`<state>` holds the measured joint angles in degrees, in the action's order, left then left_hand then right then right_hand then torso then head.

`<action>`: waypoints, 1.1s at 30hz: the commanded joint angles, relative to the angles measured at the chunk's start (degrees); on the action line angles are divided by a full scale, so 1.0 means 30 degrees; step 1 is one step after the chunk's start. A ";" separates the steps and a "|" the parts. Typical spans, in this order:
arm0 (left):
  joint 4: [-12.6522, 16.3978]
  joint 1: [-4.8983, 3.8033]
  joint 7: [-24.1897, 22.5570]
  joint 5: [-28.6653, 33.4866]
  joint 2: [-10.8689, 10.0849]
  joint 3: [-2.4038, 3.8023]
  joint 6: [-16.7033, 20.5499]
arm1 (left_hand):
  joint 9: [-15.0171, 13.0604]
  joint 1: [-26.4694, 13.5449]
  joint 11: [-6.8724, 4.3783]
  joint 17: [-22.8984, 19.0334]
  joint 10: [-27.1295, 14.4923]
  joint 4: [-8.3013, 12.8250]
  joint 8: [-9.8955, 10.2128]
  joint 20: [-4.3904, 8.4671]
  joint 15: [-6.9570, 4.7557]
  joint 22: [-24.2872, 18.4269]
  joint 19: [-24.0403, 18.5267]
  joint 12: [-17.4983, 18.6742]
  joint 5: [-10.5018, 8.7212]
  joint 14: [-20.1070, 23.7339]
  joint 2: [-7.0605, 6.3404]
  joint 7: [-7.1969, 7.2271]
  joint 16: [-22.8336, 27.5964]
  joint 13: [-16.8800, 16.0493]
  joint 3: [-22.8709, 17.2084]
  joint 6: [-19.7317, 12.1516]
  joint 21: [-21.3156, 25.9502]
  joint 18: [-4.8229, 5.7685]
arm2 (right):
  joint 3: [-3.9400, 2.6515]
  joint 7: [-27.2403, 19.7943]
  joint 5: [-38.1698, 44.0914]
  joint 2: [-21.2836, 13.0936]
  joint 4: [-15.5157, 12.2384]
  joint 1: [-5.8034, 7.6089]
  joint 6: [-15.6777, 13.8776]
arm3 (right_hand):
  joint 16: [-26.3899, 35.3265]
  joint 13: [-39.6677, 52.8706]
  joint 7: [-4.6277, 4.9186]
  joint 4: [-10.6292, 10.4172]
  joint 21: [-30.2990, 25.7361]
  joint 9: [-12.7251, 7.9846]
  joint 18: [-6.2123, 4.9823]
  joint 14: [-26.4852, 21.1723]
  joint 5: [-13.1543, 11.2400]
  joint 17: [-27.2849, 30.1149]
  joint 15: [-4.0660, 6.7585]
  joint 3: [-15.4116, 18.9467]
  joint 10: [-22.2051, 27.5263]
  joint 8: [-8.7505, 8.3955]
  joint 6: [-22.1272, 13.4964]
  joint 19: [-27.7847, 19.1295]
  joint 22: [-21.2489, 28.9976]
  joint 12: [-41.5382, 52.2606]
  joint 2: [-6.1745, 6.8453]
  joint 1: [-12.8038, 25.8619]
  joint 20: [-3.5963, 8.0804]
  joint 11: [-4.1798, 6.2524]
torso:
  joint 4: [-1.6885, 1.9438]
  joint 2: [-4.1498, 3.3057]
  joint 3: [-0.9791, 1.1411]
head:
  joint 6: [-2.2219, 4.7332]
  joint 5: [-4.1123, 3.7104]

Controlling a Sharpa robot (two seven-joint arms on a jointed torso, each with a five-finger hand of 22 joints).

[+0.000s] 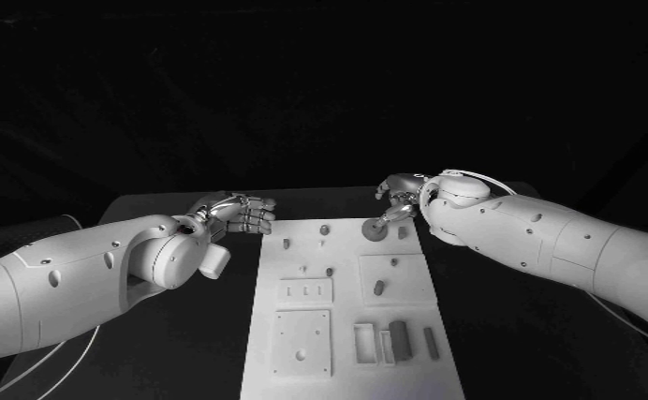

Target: Assemble the parts on the task board

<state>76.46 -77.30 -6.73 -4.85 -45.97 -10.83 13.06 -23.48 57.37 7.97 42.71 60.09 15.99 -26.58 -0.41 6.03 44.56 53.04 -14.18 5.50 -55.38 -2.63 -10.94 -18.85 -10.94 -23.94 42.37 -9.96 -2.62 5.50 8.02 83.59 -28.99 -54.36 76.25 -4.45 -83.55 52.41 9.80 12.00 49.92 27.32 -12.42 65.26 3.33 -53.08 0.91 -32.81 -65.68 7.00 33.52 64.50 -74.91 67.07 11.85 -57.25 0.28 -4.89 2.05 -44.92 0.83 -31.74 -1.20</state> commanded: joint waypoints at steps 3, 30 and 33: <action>0.0013 -0.0019 -0.0175 -0.0154 0.0076 0.0017 -0.0334 | -0.0034 -0.0062 0.0019 0.0031 0.0080 0.0041 0.0081 -0.0008 0.0039 0.0001 0.0168 0.0083 -0.0070 -0.0141 -0.0087 -0.0077 0.0077 -0.0034 0.0070 0.0030 0.0099 -0.0179 | 0.0099 -0.0374 0.0174 0.0346 0.0393 -0.0195 0.0240 | -0.0174 -0.0038 0.0633 0.0355 0.0238 0.0282 -0.0861 -0.0071 0.0051 0.0013 0.0048 0.0569 0.0355 0.0543 0.0776 -0.0114 -0.0417 0.0278 -0.0800 -0.0003 0.0065 -0.0063 | 0.0035 0.0003 -0.0058 | -0.0008 -0.0070; -0.0021 -0.0019 -0.0148 -0.0161 0.0219 0.0015 -0.0345 | -0.0046 -0.0071 0.0025 0.0065 0.0079 0.0024 0.0100 -0.0012 0.0044 0.0004 0.0167 0.0116 -0.0072 -0.0141 -0.0073 -0.0082 0.0114 -0.0057 0.0070 0.0024 0.0118 -0.0176 | 0.0247 -0.0714 0.0174 0.1291 0.1815 -0.0763 0.0275 | -0.0283 -0.0538 -0.0309 0.1309 0.0480 0.0578 -0.0861 0.0186 0.0263 0.0283 0.0930 0.1242 -0.0270 0.1770 0.2781 -0.0040 -0.0349 0.0191 -0.2034 0.0329 0.0199 0.0858 | 0.0040 0.0021 -0.0062 | -0.0078 0.0054; -0.0021 -0.0019 -0.0146 -0.0161 0.0237 0.0015 -0.0356 | -0.0047 -0.0073 0.0026 0.0070 0.0079 0.0022 0.0102 -0.0013 0.0045 0.0005 0.0167 0.0120 -0.0073 -0.0141 -0.0074 -0.0083 0.0119 -0.0060 0.0071 0.0024 0.0120 -0.0176 | 0.0247 -0.0727 0.0174 0.1333 0.1881 -0.0766 0.0315 | -0.0283 -0.0546 -0.0308 0.1317 0.0481 0.0563 -0.0861 0.0187 0.0266 0.0288 0.0932 0.1245 -0.0276 0.1755 0.2757 -0.0039 -0.0348 0.0184 -0.2038 0.0336 0.0201 0.0858 | 0.0036 0.0025 -0.0057 | -0.0060 0.0064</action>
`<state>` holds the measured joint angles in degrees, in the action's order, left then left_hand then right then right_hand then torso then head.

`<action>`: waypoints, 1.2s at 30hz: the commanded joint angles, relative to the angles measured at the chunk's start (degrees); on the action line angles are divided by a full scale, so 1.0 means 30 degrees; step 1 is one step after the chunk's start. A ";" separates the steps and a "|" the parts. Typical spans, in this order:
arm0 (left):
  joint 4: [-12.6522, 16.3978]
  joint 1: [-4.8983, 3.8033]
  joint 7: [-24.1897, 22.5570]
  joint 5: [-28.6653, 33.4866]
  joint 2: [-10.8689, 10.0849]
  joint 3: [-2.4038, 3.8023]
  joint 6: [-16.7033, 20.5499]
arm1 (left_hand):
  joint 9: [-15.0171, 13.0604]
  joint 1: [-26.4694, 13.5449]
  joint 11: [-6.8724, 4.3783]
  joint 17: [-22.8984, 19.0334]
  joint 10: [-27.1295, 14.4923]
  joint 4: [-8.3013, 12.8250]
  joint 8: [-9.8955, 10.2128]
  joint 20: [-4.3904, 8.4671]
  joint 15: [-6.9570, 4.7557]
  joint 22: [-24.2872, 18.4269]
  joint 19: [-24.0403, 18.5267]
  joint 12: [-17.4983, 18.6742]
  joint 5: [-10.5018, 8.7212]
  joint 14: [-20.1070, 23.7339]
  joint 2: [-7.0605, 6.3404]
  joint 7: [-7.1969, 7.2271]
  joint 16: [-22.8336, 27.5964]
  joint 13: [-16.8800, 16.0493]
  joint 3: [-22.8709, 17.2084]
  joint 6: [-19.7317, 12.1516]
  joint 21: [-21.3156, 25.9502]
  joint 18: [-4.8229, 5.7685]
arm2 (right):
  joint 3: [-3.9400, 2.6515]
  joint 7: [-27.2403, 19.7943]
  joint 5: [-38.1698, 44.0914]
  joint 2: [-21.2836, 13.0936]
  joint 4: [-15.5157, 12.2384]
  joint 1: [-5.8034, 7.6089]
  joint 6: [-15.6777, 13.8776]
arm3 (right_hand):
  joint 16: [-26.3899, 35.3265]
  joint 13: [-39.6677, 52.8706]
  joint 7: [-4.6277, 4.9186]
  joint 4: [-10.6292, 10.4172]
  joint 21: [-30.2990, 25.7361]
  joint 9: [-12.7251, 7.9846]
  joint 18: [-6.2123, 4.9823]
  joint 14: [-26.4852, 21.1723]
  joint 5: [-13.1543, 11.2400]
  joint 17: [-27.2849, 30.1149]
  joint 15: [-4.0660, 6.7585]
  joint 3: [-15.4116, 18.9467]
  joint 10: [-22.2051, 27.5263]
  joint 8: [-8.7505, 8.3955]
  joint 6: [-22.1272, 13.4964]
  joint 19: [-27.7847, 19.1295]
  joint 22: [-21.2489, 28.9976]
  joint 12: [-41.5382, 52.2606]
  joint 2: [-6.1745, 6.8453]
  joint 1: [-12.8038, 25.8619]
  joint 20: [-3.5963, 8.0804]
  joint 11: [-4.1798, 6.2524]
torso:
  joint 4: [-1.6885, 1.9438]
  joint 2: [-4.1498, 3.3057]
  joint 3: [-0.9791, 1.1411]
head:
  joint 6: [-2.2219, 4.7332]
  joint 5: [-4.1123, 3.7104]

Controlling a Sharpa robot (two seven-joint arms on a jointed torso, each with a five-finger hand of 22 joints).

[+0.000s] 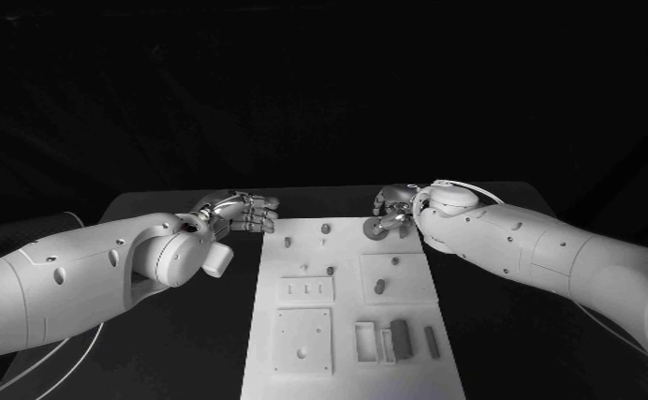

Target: Assemble the parts on the task board

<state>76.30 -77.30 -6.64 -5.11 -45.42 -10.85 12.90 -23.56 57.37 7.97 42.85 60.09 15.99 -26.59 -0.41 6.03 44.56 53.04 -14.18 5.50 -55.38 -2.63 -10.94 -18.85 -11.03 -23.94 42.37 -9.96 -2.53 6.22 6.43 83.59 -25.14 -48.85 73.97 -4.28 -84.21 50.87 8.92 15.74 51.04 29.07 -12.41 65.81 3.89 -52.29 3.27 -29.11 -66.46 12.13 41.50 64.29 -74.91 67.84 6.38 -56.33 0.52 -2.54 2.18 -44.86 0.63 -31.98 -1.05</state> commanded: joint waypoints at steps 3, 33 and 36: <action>0.0026 -0.0020 -0.0176 -0.0074 0.0062 0.0019 -0.0303 | -0.0022 -0.0077 0.0026 0.0027 0.0079 0.0019 0.0104 -0.0013 0.0046 0.0005 0.0167 0.0124 -0.0073 -0.0141 -0.0073 -0.0083 0.0123 -0.0032 0.0072 0.0023 0.0122 -0.0208 | 0.0006 -0.0209 0.0175 0.0126 0.0193 -0.0023 0.0310 | -0.0062 -0.0039 -0.0013 0.0072 0.0110 -0.0029 -0.0864 0.0003 0.0079 0.0030 0.0145 0.0015 -0.0024 0.0038 0.0084 0.0031 -0.0347 -0.0077 -0.0223 0.0040 0.0124 0.0072 | -0.0002 0.0001 -0.0004 | 0.0016 0.0026; 0.0092 -0.0018 -0.0146 -0.0070 0.0018 0.0019 -0.0299 | -0.0036 -0.0090 0.0027 0.0067 0.0086 0.0008 0.0122 -0.0013 0.0046 0.0010 0.0171 0.0155 -0.0075 -0.0151 -0.0070 -0.0086 0.0159 -0.0059 0.0075 0.0020 0.0140 -0.0208 | 0.0008 -0.0024 0.0208 0.0164 0.0342 -0.0199 0.0486 | -0.0760 0.0329 0.0008 0.0117 0.0561 -0.0230 -0.0864 0.0982 0.0099 -0.0971 0.0136 0.0078 -0.0618 0.0075 0.0202 0.0574 -0.0388 0.0624 -0.0355 0.0088 0.0413 0.0053 | -0.0026 0.0004 0.0017 | -0.0085 0.0134; 0.0090 -0.0018 -0.0145 -0.0070 0.0011 0.0019 -0.0297 | -0.0037 -0.0090 0.0027 0.0071 0.0086 0.0008 0.0124 -0.0013 0.0046 0.0011 0.0172 0.0158 -0.0075 -0.0152 -0.0069 -0.0086 0.0163 -0.0062 0.0075 0.0020 0.0142 -0.0209 | 0.0008 0.0014 0.0248 0.0181 0.0322 -0.0199 0.0442 | -0.0775 0.0339 0.0030 0.0120 0.0569 -0.0236 -0.0864 0.1008 0.0096 -0.1008 0.0123 0.0079 -0.0622 0.0079 0.0213 0.0582 -0.0387 0.0636 -0.0354 0.0090 0.0423 0.0033 | -0.0021 0.0004 0.0019 | -0.0085 0.0107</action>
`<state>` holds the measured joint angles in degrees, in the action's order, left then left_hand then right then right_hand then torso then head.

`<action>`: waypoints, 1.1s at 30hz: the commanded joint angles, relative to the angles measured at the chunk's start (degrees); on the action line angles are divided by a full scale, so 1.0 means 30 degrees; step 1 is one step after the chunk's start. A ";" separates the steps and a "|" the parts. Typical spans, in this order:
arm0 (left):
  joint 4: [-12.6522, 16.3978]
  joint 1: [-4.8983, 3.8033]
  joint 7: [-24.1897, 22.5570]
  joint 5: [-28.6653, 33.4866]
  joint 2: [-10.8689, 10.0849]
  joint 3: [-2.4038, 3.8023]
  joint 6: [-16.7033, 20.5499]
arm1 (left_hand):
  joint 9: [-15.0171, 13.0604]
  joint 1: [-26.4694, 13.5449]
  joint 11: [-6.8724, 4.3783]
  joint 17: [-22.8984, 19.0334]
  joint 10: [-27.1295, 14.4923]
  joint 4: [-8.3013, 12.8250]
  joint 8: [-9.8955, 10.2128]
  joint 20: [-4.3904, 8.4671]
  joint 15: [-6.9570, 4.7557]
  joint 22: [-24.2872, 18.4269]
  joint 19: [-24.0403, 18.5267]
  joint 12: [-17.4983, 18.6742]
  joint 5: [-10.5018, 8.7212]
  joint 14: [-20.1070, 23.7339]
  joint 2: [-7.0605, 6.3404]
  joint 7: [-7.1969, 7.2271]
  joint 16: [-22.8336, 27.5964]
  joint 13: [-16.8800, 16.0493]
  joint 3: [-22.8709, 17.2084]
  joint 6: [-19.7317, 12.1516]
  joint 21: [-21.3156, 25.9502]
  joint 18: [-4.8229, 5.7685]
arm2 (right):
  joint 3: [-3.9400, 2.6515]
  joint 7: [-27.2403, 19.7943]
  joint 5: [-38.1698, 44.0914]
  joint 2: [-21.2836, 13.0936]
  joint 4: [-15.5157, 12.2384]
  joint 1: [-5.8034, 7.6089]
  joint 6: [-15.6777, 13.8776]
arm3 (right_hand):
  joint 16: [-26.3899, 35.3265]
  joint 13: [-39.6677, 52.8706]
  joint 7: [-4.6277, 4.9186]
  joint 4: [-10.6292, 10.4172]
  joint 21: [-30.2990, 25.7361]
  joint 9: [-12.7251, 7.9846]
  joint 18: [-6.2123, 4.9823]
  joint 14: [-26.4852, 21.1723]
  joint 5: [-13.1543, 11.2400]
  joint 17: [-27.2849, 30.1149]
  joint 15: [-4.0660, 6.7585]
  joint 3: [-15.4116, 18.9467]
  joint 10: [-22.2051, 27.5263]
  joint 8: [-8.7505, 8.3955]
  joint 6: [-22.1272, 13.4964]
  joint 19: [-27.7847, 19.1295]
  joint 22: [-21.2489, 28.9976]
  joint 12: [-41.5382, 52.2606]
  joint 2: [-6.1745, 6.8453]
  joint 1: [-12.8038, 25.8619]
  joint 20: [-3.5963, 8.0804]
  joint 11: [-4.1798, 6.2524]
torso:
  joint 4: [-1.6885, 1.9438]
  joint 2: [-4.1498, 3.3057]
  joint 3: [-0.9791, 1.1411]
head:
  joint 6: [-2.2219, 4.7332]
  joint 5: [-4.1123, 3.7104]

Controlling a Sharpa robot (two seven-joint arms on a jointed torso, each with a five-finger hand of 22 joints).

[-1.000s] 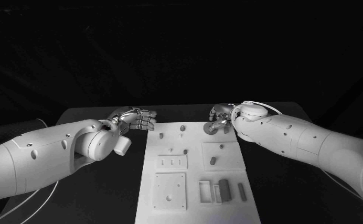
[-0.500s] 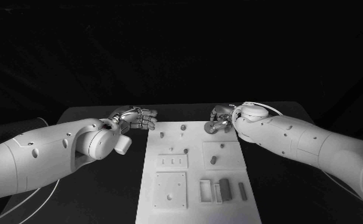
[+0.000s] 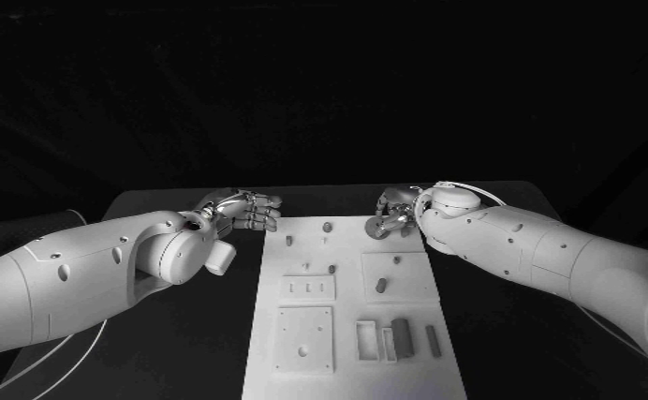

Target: Assemble the parts on the task board

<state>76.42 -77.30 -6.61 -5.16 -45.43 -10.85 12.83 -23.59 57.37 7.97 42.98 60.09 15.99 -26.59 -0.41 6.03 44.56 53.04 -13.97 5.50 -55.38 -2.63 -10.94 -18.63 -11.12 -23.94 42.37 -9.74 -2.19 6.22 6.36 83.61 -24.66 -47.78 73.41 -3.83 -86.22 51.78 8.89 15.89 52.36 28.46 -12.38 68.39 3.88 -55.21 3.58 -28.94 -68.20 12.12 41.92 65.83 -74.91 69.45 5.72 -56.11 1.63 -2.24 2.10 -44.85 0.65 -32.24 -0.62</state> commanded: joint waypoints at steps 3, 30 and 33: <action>0.0052 -0.0019 -0.0151 -0.0055 0.0018 0.0020 -0.0283 | -0.0030 -0.0091 0.0027 0.0033 0.0088 0.0007 0.0125 -0.0013 0.0046 0.0011 0.0173 0.0089 -0.0075 -0.0153 -0.0069 -0.0086 0.0094 -0.0036 0.0075 0.0020 0.0071 -0.0322 | 0.0007 0.0132 0.0445 0.0017 -0.0140 -0.0011 0.0157 | -0.0124 0.0050 0.0089 0.0085 0.0143 -0.0044 -0.0873 0.0156 0.0113 -0.0038 -0.0021 0.0001 -0.0040 0.0094 0.0104 0.0080 -0.0385 0.0119 -0.0160 -0.0017 0.0073 -0.0114 | 0.0004 0.0001 0.0018 | -0.0012 -0.0054; 0.0083 -0.0021 -0.0153 -0.0055 -0.0006 0.0022 -0.0266 | -0.0044 -0.0088 0.0026 0.0066 0.0096 0.0006 0.0135 -0.0012 0.0045 0.0016 0.0177 0.0112 -0.0073 -0.0162 -0.0063 -0.0085 0.0124 -0.0060 0.0071 0.0025 0.0084 -0.0324 | 0.0007 0.0654 0.1230 -0.0317 -0.0918 -0.0011 -0.1732 | -0.0340 0.0088 0.0178 0.0223 0.0413 -0.0095 -0.0873 0.0820 0.1603 -0.0651 -0.0146 -0.0296 -0.0409 0.0648 0.1505 0.0286 -0.0375 0.0289 -0.0935 -0.0521 0.0240 -0.0213 | 0.0006 -0.0001 0.0014 | -0.0085 -0.0094; 0.0089 -0.0021 -0.0153 -0.0055 -0.0022 0.0022 -0.0250 | -0.0046 -0.0087 0.0026 0.0070 0.0097 0.0007 0.0136 -0.0012 0.0045 0.0017 0.0177 0.0115 -0.0073 -0.0163 -0.0062 -0.0085 0.0128 -0.0063 0.0070 0.0027 0.0086 -0.0323 | 0.0005 0.0707 0.1294 -0.0478 -0.1224 -0.0007 -0.1978 | -0.0339 0.0081 0.0169 0.0215 0.0424 -0.0101 -0.0873 0.0828 0.1603 -0.0639 -0.0138 -0.0280 -0.0427 0.0658 0.1541 0.0297 -0.0374 0.0284 -0.0903 -0.0515 0.0243 -0.0205 | 0.0001 -0.0001 0.0018 | -0.0084 -0.0088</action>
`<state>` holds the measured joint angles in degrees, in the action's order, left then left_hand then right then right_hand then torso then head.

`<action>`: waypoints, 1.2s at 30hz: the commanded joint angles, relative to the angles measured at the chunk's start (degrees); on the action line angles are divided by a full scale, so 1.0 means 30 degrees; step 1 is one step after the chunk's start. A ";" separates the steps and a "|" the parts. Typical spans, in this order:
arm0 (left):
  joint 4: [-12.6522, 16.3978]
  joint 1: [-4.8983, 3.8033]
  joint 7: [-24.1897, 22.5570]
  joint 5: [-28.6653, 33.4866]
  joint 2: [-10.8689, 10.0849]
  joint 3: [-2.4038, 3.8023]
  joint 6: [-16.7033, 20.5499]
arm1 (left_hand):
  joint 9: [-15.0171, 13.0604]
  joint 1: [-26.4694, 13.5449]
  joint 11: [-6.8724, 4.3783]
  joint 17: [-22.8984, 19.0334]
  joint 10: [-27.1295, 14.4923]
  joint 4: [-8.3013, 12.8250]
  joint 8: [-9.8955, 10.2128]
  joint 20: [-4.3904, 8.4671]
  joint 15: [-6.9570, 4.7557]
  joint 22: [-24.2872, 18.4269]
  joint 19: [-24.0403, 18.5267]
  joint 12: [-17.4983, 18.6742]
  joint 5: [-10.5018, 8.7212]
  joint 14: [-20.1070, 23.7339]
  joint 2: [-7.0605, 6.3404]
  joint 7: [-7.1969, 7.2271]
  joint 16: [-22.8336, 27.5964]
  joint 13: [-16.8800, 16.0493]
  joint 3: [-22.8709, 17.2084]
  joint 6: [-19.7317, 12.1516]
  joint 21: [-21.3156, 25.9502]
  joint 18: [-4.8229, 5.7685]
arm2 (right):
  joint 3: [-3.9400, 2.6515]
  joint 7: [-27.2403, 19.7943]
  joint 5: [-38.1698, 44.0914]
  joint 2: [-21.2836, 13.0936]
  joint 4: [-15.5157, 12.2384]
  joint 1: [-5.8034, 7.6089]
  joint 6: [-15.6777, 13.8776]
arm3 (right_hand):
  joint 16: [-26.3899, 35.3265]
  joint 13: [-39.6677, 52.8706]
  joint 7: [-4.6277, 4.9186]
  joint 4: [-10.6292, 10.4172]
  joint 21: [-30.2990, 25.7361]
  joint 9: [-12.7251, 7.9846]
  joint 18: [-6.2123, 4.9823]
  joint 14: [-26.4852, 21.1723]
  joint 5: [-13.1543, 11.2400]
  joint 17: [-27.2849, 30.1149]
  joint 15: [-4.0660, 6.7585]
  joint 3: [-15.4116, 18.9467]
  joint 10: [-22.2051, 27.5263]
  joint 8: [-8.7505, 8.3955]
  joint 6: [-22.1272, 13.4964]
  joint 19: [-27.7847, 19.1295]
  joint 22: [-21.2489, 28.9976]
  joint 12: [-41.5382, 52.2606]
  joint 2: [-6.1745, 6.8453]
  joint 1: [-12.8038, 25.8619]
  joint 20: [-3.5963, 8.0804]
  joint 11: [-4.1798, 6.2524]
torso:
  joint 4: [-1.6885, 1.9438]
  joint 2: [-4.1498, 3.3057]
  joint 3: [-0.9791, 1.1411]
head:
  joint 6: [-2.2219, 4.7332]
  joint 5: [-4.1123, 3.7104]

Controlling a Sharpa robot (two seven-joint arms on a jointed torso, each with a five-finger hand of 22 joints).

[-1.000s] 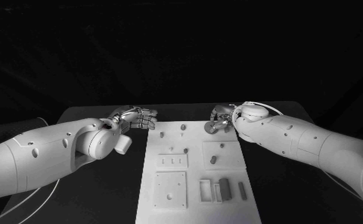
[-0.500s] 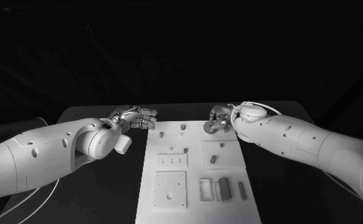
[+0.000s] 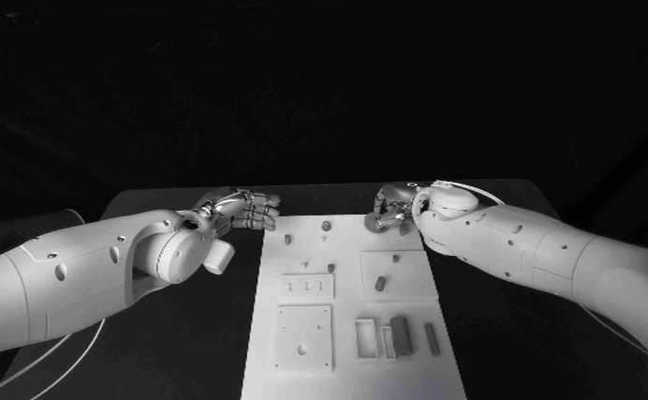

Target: Assemble the parts on the task board

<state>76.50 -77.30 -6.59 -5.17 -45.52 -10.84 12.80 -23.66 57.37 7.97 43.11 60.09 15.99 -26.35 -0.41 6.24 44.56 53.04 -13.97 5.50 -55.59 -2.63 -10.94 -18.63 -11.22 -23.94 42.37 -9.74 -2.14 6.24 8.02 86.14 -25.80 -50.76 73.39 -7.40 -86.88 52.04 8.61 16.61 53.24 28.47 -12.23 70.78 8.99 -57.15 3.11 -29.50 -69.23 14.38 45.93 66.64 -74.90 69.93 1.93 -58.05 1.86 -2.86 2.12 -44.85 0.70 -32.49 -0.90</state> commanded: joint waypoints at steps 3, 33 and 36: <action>0.0089 -0.0020 -0.0174 -0.0050 -0.0024 0.0018 -0.0248 | -0.0023 -0.0084 0.0025 0.0031 0.0099 0.0009 0.0058 -0.0012 -0.0025 0.0018 0.0178 0.0119 -0.0072 -0.0095 -0.0063 -0.0084 0.0132 -0.0034 0.0070 0.0028 0.0089 -0.0339 | -0.0002 0.0238 0.0528 -0.0309 -0.0700 0.0008 -0.1041 | -0.0113 -0.0009 0.0257 -0.0030 0.0135 -0.0112 -0.0922 0.0036 -0.0101 0.0017 0.0026 -0.0084 -0.0101 -0.0088 0.0234 0.0036 -0.0372 0.0116 0.0383 0.0133 0.0170 0.0009 | -0.0021 0.0007 0.0004 | 0.0011 0.0026; 0.0309 -0.0026 -0.0150 -0.0068 -0.0211 0.0020 -0.0068 | -0.0048 -0.0063 0.0021 0.0081 0.0117 0.0020 0.0063 -0.0014 -0.0023 0.0027 0.0180 0.0153 -0.0072 -0.0103 -0.0075 -0.0071 0.0181 -0.0072 0.0062 0.0060 0.0111 -0.0336 | -0.0032 0.0636 0.2831 -0.0728 -0.4139 0.0436 -0.2900 | -0.0077 -0.0112 0.0157 -0.0015 0.0170 -0.0194 -0.0922 0.0236 -0.0021 -0.0020 0.0116 -0.0119 -0.0317 -0.0045 0.0484 0.0135 -0.0338 0.0012 0.0658 -0.0067 0.0236 0.0106 | -0.0027 -0.0009 0.0041 | 0.0159 0.0067; 0.0316 -0.0026 -0.0156 -0.0077 -0.0216 0.0020 -0.0033 | -0.0050 -0.0063 0.0021 0.0085 0.0117 0.0019 0.0065 -0.0014 -0.0023 0.0028 0.0181 0.0156 -0.0072 -0.0104 -0.0076 -0.0071 0.0184 -0.0075 0.0062 0.0059 0.0113 -0.0336 | 0.0056 0.0672 0.3258 -0.0562 -0.4446 0.0436 -0.3475 | -0.0066 -0.0136 0.0136 -0.0012 0.0175 -0.0210 -0.0922 0.0275 0.0008 -0.0019 0.0135 -0.0129 -0.0364 -0.0036 0.0530 0.0156 -0.0332 -0.0016 0.0713 -0.0130 0.0247 0.0126 | -0.0002 0.0007 0.0014 | 0.0172 0.0081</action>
<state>77.27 -77.31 -6.58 -5.20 -46.20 -10.84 12.86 -23.72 57.37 7.97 43.30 60.09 15.99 -26.35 -0.41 6.24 44.56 53.04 -13.74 5.50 -55.59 -2.63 -10.94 -18.40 -11.36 -23.94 42.37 -9.74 -2.12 6.34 9.83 92.34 -27.72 -63.62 74.71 -14.62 -86.87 51.69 8.95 16.61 53.45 27.90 -11.42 71.16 8.99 -57.17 3.46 -29.50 -69.96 14.29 47.05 67.08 -74.90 69.90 3.55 -58.46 2.30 -2.54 2.07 -44.86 0.79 -32.00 -0.73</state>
